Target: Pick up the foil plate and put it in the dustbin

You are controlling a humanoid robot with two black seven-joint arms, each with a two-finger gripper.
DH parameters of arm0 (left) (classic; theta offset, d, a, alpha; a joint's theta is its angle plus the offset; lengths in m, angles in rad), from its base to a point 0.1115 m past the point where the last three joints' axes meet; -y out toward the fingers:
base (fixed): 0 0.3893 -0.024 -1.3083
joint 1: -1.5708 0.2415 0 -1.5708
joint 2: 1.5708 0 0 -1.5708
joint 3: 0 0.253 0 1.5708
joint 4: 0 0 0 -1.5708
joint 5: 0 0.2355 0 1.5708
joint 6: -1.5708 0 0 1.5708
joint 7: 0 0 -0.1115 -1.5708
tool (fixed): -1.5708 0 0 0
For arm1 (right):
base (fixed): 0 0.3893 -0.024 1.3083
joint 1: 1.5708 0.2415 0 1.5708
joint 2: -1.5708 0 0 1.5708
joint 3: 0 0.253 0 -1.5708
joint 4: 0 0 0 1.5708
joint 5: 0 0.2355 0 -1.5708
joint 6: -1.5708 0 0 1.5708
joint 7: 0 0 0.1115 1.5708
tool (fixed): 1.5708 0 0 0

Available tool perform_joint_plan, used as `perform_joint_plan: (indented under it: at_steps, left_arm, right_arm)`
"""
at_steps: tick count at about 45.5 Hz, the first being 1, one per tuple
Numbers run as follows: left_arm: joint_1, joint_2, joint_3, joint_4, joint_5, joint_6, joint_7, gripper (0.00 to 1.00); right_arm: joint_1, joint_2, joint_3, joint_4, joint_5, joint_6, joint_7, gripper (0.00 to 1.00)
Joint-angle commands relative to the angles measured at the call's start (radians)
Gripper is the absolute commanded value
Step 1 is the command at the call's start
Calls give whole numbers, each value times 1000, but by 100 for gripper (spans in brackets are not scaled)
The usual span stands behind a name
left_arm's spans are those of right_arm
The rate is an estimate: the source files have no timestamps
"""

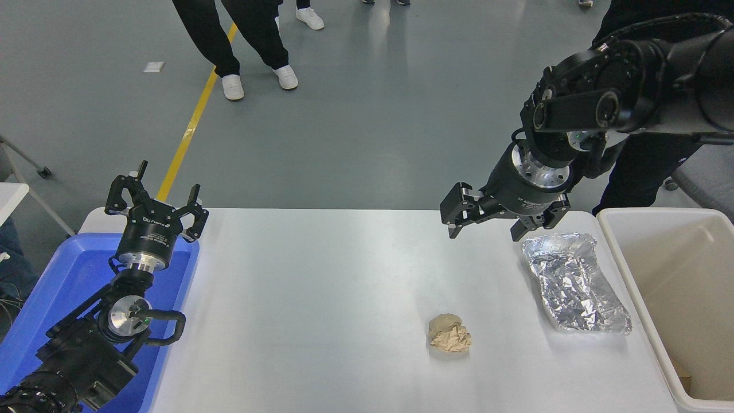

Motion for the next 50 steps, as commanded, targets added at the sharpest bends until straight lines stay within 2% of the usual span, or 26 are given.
perform_joint_plan:
  at_steps: [1, 50]
  left_arm:
    - [0, 0, 0, 0, 0, 0, 0, 98]
    - [0, 0, 2, 0, 0, 0, 0, 98]
  right_arm:
    - [-2, 0, 1, 0, 0, 0, 0, 100]
    - [-42, 0, -5, -32, 11, -17, 1, 100]
